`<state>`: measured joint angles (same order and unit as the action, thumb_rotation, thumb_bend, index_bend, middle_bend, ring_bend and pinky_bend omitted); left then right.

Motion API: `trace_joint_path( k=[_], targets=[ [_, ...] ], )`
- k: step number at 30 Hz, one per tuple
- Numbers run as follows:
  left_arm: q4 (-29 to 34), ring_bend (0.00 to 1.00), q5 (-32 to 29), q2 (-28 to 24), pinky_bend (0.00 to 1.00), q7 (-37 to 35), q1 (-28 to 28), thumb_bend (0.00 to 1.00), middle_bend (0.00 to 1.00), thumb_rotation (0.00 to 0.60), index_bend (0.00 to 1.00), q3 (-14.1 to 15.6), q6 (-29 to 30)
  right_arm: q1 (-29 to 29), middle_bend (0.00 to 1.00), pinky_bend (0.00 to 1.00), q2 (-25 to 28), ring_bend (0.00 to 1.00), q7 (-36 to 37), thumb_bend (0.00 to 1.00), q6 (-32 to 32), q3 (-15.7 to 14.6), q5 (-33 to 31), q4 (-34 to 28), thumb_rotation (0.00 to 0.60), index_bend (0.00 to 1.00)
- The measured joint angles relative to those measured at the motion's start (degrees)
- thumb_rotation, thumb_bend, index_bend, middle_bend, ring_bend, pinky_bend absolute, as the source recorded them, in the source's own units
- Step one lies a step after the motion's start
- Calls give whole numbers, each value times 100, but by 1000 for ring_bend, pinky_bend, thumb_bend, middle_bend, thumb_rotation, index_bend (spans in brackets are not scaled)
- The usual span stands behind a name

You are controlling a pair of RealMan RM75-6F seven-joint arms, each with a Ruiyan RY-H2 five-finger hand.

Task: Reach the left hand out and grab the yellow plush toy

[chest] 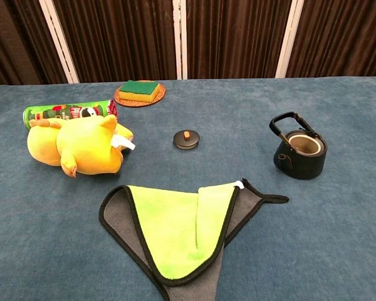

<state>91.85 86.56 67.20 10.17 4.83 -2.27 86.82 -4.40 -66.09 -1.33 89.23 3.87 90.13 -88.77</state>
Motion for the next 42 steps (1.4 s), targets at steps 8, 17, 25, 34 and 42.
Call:
trace_joint_path(
  k=[8,17,25,34,42],
  targets=[
    [-6,0,46,18,0,-76,12,0,0,600,0,-12,28,1,0,8,29,0,2,52,-88,-20,-63,-20,600,0],
    [-57,0,8,43,0,-75,53,0,0,600,0,-20,-56,-14,0,8,11,0,-26,53,-117,-13,-74,-12,600,0],
    [-86,0,-16,93,0,-28,78,0,0,600,0,-24,-99,-5,0,8,36,0,29,52,-119,-29,-63,-11,600,0],
    [-223,0,-32,241,0,45,179,141,0,600,0,-38,-233,-13,0,8,41,0,34,52,-174,-37,-81,-22,600,0],
    [-707,0,212,653,0,81,481,1000,0,600,0,-138,-315,-26,0,9,60,0,90,53,-224,-44,-110,-43,600,0]
  ],
)
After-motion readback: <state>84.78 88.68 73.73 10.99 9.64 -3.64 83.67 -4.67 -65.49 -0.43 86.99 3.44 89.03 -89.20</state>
